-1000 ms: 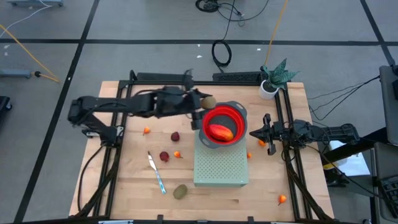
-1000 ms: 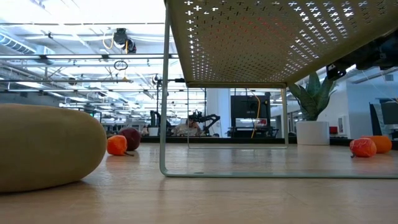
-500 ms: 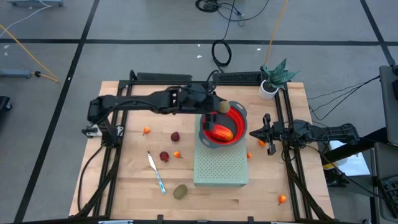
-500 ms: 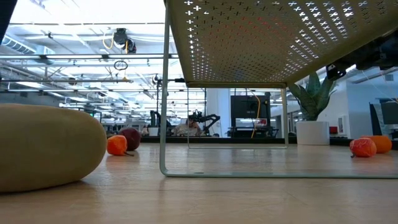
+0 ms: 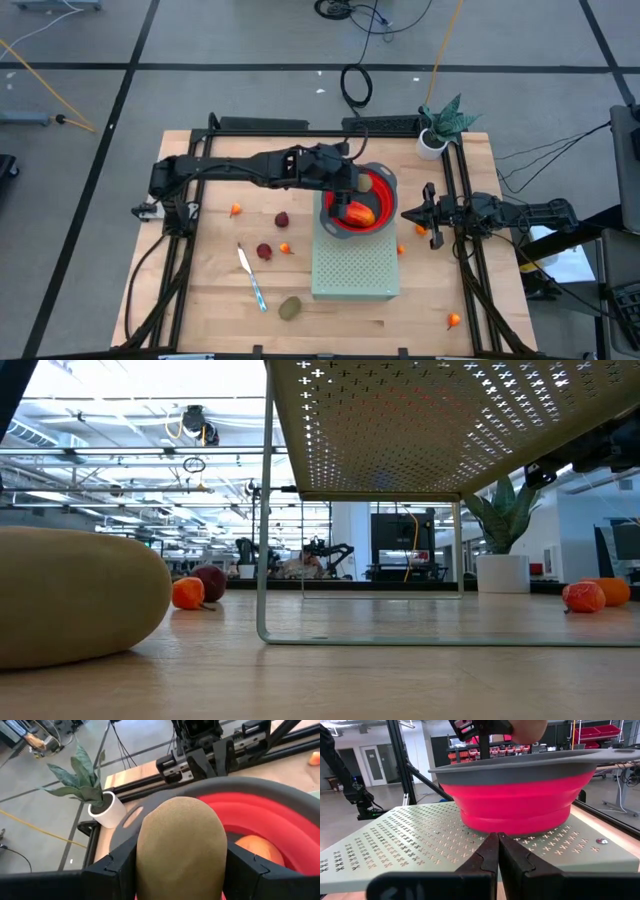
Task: Pick & Place Fruit
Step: Put the kiwi into the red strainer bowl on the shelf
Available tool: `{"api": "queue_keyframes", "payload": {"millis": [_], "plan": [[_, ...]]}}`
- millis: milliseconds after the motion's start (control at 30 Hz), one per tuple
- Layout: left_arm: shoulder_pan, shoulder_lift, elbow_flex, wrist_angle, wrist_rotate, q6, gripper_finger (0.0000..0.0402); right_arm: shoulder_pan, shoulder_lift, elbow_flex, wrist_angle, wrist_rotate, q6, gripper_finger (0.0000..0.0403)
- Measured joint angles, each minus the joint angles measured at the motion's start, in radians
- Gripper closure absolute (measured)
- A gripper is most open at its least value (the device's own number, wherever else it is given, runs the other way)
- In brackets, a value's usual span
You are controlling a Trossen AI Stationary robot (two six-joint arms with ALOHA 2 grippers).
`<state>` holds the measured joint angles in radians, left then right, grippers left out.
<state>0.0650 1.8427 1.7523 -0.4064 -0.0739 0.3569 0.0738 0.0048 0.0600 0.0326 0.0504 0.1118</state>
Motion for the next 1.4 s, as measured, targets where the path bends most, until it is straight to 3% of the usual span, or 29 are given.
{"api": "queue_keyframes", "payload": {"millis": [1133,1400], "plan": [[-0.004,0.0,0.0,-0.078,0.048,0.005,0.0189,0.0,0.0,0.0,0.0,0.0,0.037,0.0403],[-0.012,0.0,0.0,-0.083,0.048,0.032,0.0167,0.0,0.0,0.0,0.0,0.0,0.037,0.0403]]}}
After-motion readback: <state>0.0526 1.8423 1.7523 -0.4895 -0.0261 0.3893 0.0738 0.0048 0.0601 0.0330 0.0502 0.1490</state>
